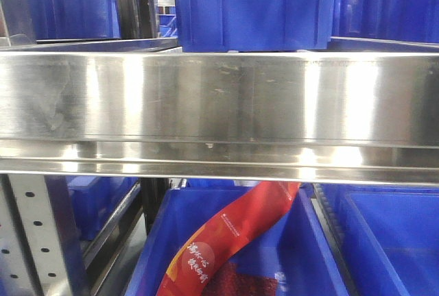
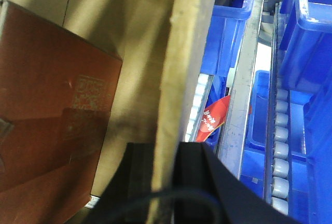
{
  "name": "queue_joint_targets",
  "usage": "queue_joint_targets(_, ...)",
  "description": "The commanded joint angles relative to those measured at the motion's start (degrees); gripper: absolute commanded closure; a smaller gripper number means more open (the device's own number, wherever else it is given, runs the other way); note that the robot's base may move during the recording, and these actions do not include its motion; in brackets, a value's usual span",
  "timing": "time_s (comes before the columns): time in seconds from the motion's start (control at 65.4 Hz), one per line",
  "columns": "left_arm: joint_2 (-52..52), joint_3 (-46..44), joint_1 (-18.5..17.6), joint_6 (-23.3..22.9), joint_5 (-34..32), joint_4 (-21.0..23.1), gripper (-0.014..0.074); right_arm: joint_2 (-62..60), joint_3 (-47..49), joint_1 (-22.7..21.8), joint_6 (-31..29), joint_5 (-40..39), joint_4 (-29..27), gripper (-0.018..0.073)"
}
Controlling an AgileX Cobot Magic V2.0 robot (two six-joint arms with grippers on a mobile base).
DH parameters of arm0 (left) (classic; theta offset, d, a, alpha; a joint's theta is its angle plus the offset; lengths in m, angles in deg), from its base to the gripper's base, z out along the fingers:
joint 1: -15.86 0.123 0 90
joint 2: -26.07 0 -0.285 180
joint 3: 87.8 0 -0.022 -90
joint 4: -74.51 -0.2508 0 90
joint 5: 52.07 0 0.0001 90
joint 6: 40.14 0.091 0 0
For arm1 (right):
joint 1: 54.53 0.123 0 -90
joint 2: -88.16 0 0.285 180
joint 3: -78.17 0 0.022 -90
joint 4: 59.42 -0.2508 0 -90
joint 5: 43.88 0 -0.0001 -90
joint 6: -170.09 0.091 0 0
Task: Stack two boxes on right shelf middle
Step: 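Raise the held boxes up to the middle roller shelf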
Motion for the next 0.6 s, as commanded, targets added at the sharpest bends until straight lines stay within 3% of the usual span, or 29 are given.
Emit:
queue_joint_targets(0.0, 1.0, -0.7, 0.1, 0.0, -2.8, 0.9, 0.0708, -0.3, 0.7, -0.2, -0.8, -3.4, 0.7, 0.0711)
queue_joint_targets(0.581, 1.0, -0.7, 0.1, 0.0, -2.8, 0.9, 0.0708, -0.3, 0.7, -0.2, -0.8, -3.7, 0.7, 0.0711)
